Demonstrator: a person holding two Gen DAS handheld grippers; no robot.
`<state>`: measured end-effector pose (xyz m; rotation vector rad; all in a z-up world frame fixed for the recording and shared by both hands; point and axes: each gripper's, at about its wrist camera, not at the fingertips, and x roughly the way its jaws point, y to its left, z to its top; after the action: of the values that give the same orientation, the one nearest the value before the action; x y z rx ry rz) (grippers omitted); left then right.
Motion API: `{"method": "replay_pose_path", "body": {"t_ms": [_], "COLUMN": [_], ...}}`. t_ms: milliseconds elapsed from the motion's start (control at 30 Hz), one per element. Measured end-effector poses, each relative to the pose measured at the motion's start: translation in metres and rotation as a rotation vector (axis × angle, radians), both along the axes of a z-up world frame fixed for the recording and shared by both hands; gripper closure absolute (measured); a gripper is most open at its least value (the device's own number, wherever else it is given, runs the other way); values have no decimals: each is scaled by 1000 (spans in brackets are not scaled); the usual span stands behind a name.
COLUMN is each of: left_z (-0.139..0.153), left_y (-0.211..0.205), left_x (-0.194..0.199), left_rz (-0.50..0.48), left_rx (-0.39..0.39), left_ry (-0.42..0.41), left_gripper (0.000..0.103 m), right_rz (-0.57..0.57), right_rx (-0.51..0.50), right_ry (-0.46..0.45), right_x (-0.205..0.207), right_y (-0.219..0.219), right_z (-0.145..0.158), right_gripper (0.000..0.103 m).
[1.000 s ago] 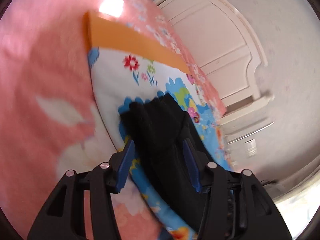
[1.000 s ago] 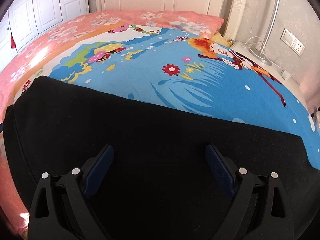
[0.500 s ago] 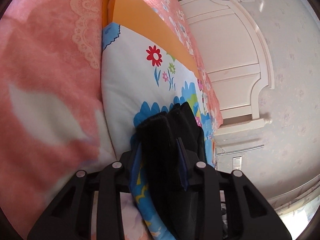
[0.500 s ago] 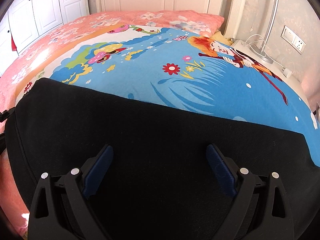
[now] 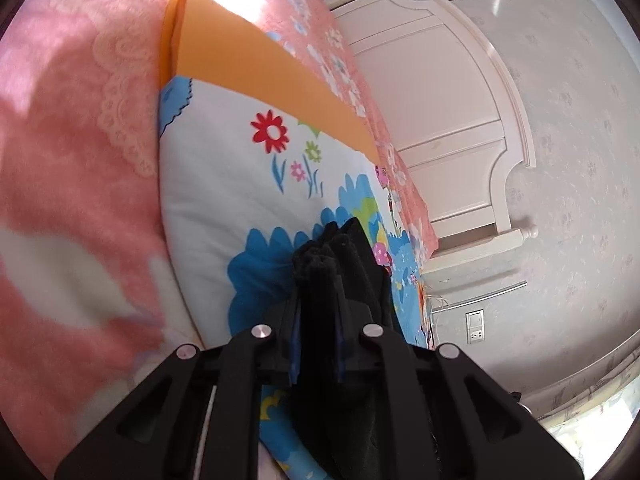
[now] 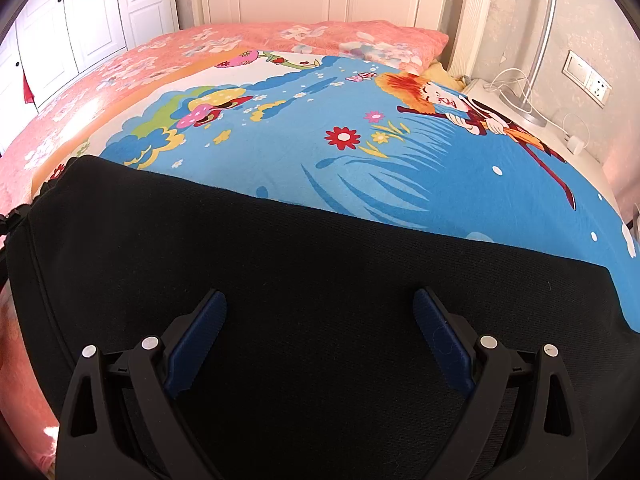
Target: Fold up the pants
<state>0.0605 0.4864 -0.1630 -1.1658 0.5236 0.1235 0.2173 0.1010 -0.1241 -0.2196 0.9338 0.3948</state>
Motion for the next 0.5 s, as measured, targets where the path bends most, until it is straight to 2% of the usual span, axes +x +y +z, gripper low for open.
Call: {"method": "replay_pose_path", "body": {"t_ms": [133,233,433,500], "left_z": [23,49,116,138], "left_y": [-11,-27,-102,-146], "left_x": [3,5,12,15], "left_rz": [-7,-21,-88,-135], "left_rx": [95,222,632,796], "left_ry": [5,19,56,55], "left_gripper": [92,92,92,92], "right_rz": [0,0,1,4], "right_rx": [0,-1,7,60], "right_ry": [0,-1,4,30], "right_x": [0,0,0,3], "right_y": [0,0,0,-7], "right_z": [0,0,1,5], "right_gripper": [12,12,12,12]}}
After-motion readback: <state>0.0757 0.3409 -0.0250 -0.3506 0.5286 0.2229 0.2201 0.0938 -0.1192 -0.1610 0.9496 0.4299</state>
